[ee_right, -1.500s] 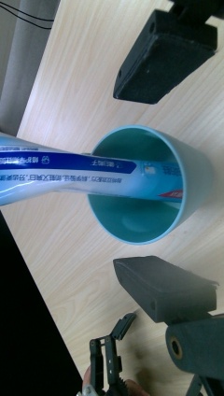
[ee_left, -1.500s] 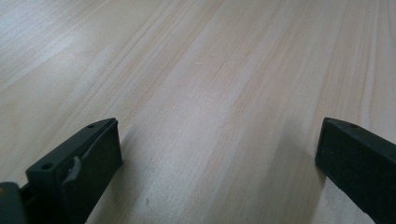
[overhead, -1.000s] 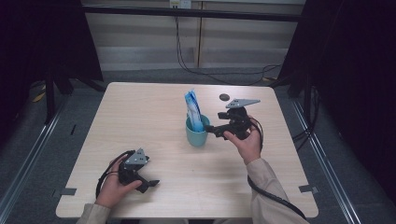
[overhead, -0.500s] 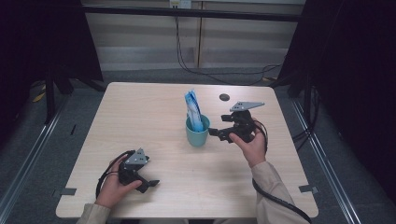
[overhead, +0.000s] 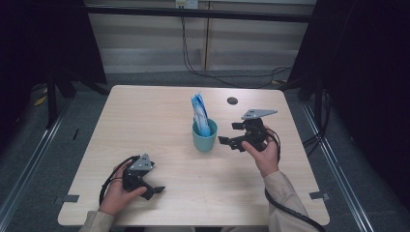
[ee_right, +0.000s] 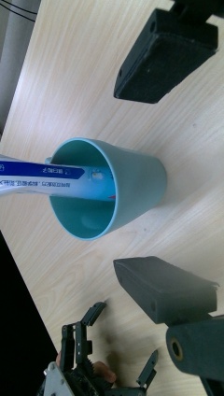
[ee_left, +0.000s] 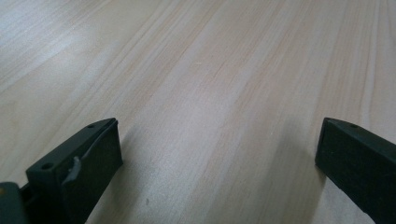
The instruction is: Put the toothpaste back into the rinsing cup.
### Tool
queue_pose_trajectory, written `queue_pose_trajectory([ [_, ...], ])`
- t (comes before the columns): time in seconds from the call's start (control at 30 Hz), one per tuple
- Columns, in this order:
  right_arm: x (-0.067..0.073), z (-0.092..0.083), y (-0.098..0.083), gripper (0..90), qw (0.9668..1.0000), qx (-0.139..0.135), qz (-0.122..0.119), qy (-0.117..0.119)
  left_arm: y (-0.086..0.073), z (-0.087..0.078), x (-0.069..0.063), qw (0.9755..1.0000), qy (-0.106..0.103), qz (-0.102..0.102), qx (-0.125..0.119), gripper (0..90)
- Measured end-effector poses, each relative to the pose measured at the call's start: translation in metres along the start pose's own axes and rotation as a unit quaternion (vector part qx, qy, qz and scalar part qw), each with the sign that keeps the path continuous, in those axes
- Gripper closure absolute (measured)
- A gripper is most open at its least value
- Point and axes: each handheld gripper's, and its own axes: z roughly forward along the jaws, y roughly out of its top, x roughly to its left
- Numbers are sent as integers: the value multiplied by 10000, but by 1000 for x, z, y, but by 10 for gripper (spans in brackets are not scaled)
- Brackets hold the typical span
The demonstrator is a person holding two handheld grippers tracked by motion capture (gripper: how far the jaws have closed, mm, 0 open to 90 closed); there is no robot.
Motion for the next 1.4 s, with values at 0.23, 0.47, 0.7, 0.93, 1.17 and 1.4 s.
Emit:
queue_pose_trajectory([
  [0.23, -1, -4, -6, 149, 10000, 2, 8, 45, 0, 0, 0, 10000, 0, -1, -1, 0],
  [0.47, -3, -6, -14, 148, 10000, 45, 7, 40, 0, 0, 0, 10000, 2, -4, 3, 0],
  [0.7, -5, -8, -24, 149, 9999, 104, -7, 37, 0, 0, 0, 10000, 1, -4, 7, 0],
  [0.93, -9, -13, -35, 149, 9999, 158, 33, -2, 0, 0, 0, 10000, 0, 1, 0, 0],
  [1.17, -11, -16, -45, 149, 9998, 218, 13, -32, 0, 0, 0, 10000, 0, 0, -1, 0],
  [1.4, -13, -18, -56, 149, 9996, 259, 56, -38, 0, 0, 0, 10000, 0, -1, -1, 0],
])
